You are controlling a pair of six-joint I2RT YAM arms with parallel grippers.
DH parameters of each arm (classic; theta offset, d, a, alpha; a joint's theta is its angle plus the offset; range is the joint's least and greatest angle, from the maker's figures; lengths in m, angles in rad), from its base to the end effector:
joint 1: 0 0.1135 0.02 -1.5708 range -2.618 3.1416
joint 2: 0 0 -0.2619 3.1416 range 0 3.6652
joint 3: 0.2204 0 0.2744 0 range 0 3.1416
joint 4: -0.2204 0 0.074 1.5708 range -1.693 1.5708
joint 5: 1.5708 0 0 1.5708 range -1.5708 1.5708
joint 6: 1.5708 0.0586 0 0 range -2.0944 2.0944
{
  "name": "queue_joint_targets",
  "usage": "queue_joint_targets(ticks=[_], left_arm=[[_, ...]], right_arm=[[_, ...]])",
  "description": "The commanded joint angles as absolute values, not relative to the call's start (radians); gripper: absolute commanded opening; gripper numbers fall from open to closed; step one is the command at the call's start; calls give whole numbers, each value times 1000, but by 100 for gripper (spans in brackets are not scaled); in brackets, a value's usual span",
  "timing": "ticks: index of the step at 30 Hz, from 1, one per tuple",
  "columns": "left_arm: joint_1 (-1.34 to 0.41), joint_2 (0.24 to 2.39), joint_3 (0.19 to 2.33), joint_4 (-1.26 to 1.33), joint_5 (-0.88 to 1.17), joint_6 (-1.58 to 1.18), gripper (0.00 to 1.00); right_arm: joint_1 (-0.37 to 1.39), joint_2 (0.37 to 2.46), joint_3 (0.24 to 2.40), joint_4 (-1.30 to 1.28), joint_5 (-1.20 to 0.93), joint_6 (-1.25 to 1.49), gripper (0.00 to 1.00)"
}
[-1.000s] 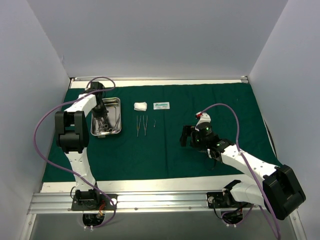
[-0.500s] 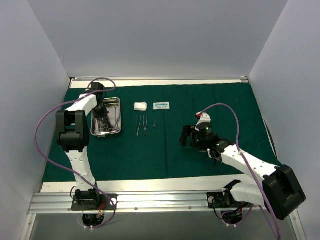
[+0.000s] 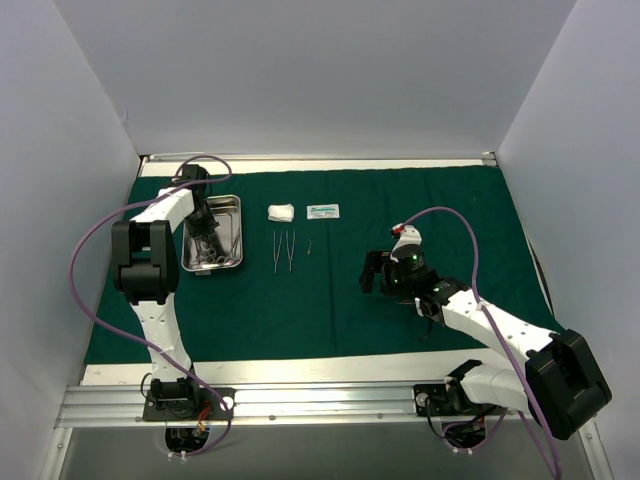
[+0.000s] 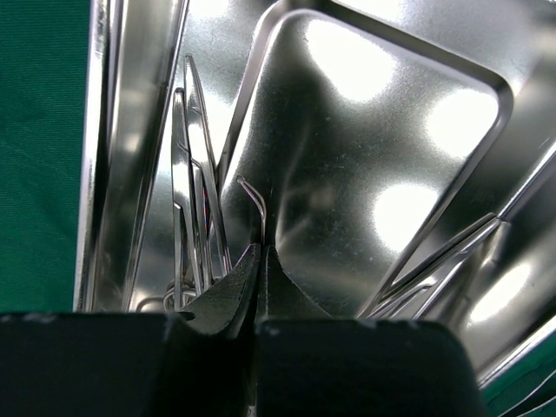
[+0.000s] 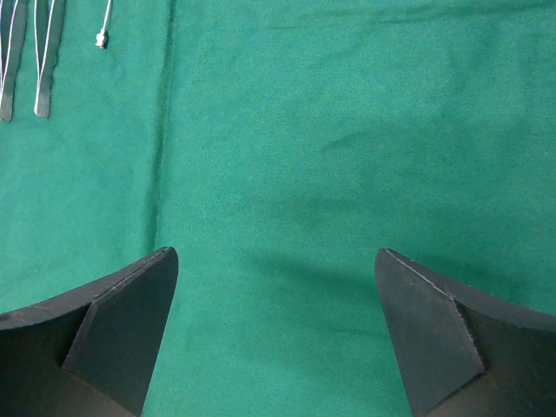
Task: Open and lay out the surgical kit
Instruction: Pick up the medical item from the container.
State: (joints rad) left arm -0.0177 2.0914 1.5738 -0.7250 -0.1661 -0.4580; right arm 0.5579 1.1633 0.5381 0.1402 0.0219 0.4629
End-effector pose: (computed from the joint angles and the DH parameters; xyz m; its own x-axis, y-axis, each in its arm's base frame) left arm 0.4552 0.0016 0.1356 -0.8331 -0.4214 -0.3583 -0.4506 0.8927 -0.0021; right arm 0.2431 0.1502 0.1841 -0.5829 0.1625 -0.7961 -0.2822 0.8783 0.3859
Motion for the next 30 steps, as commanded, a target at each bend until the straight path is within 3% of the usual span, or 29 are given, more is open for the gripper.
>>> queue_joint_targets(ticks=[1, 22, 30], left_arm=[[-23, 2068, 1611, -744, -141, -456, 2], [-61, 1987, 1646, -758, -149, -451, 2], [-176, 1954, 1678, -791, -156, -474, 2]], right_arm=[[565, 1161, 543, 160, 35, 462, 92], [565, 1161, 548, 156, 37, 463, 92], [565, 1149, 549, 155, 37, 466, 92]])
